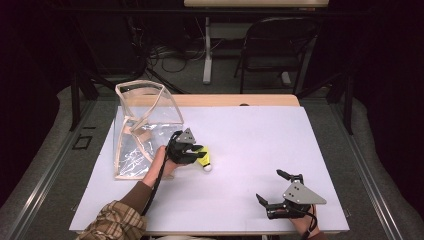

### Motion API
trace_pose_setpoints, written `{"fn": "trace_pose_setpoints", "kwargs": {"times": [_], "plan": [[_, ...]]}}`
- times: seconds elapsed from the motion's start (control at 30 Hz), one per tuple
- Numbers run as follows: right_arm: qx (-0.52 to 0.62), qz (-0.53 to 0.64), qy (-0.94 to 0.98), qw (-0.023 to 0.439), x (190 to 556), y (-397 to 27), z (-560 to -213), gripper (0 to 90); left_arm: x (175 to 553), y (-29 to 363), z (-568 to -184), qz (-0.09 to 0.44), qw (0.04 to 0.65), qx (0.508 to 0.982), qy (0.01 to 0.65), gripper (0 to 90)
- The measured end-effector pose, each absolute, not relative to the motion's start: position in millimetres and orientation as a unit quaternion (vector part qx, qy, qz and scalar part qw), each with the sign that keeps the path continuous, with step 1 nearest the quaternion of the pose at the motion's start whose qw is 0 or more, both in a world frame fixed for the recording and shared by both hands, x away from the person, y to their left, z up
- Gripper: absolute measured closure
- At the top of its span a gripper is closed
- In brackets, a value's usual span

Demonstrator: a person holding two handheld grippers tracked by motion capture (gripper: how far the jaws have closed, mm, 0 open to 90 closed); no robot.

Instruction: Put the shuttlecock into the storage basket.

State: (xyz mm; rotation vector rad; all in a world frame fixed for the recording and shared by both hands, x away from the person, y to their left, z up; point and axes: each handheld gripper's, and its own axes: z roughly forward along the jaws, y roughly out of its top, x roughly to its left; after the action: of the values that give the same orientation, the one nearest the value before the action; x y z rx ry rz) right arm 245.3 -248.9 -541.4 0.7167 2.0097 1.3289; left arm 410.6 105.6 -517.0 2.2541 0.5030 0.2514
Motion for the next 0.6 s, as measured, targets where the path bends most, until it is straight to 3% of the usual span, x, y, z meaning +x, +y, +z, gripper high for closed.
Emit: {"fn": "trace_pose_setpoints", "kwargs": {"times": [0.6], "plan": [[0.270, 0.503, 0.761, 0.308, 245.2, -249.3, -541.5, 1.0, 395.0, 102.2, -502.9, 0.038, 0.407, 0.902, 0.141, 88.8]]}}
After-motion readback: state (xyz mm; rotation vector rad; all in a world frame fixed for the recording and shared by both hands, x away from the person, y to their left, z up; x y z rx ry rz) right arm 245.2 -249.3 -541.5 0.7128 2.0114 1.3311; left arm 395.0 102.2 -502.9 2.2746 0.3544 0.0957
